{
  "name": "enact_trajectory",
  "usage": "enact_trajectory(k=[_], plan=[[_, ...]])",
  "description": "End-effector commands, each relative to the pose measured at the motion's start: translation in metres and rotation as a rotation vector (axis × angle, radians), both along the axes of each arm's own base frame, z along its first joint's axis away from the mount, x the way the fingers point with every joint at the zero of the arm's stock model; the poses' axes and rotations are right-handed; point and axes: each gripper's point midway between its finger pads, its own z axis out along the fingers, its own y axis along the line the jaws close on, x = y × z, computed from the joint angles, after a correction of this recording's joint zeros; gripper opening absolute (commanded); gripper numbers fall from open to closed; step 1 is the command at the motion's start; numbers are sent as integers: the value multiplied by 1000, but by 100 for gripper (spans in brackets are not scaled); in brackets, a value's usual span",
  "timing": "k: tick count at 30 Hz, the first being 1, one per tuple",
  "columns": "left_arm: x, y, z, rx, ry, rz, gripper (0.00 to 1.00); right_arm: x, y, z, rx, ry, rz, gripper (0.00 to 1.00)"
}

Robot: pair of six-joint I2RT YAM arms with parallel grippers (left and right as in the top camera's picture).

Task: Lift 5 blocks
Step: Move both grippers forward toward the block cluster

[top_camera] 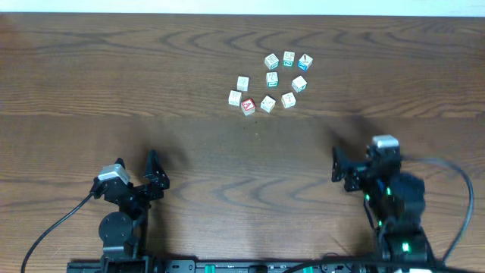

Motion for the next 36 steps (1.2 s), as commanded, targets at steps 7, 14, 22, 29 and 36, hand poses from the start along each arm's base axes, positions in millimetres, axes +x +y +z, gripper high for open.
enact_trajectory(k=[7,14,22,29,36], plan=[[-6,-11,-10,-36,87,-60,86,37,22,27,-34,309,143,99],[-9,-14,-11,-47,221,-71,85,50,33,65,1,368,192,99],[8,-31,8,-42,417,-184,85,54,42,69,28,337,240,99],[36,-48,10,-135,469,-269,86,74,40,51,20,363,218,99],[50,-69,-4,-148,515,-406,84,114,37,21,4,457,181,99]])
